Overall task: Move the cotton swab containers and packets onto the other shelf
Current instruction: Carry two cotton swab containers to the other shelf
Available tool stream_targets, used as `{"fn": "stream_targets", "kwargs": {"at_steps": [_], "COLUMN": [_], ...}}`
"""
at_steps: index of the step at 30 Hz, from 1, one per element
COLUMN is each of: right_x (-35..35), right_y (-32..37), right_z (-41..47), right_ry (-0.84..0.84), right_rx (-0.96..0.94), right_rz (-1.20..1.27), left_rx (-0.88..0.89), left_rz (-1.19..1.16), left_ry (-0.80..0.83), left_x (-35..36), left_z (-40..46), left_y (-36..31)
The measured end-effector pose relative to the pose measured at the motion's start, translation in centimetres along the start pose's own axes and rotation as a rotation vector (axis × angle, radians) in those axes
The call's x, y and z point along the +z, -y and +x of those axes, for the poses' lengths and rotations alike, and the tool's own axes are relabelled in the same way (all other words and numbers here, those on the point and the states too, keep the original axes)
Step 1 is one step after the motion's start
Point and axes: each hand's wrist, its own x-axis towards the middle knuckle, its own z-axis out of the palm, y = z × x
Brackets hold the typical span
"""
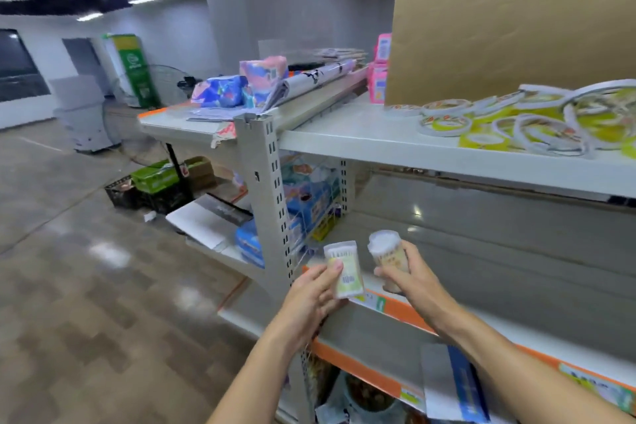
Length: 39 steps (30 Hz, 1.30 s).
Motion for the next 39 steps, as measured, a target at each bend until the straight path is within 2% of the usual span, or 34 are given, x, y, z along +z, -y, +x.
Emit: {"fn": "stream_targets", "kwargs": {"at_steps": [7, 15, 21, 27, 33, 39], "right_x": [-4.2, -6.8, -7.4, -6.7, -5.2, -4.0], "right_y": [-1.6, -2.3, -3.3, -5.4, -7.7, -9.8], "right_z": [1.7, 5.0, 7.5, 10.2, 15.0, 20.3], "right_ry": [-0.048, -0.114, -0.150, -0.282, -0.359, -0.413], "right_rx": [0.159, 0.196, 0.170, 0.158, 0.152, 0.038], "right_rz": [0.150, 0.040, -0.050, -0.143, -0.259, -0.273], "left_rx": [0.013, 0.029, 0.078, 0.158, 0.271, 0.347], "left_rz": [0.035, 0.016, 0.250, 0.503, 0.641, 0.703], "left_ry": [-0.030, -0.018, -0.086, -0.111, -0.078, -0.127], "left_x": [2.0, 3.6, 4.2, 3.5, 3.1, 0.9], "left_z": [4.7, 8.6, 11.2, 15.3, 21.5, 27.7], "left_y": [0.8, 0.4, 0.0, 0.6, 2.3, 4.5]}}
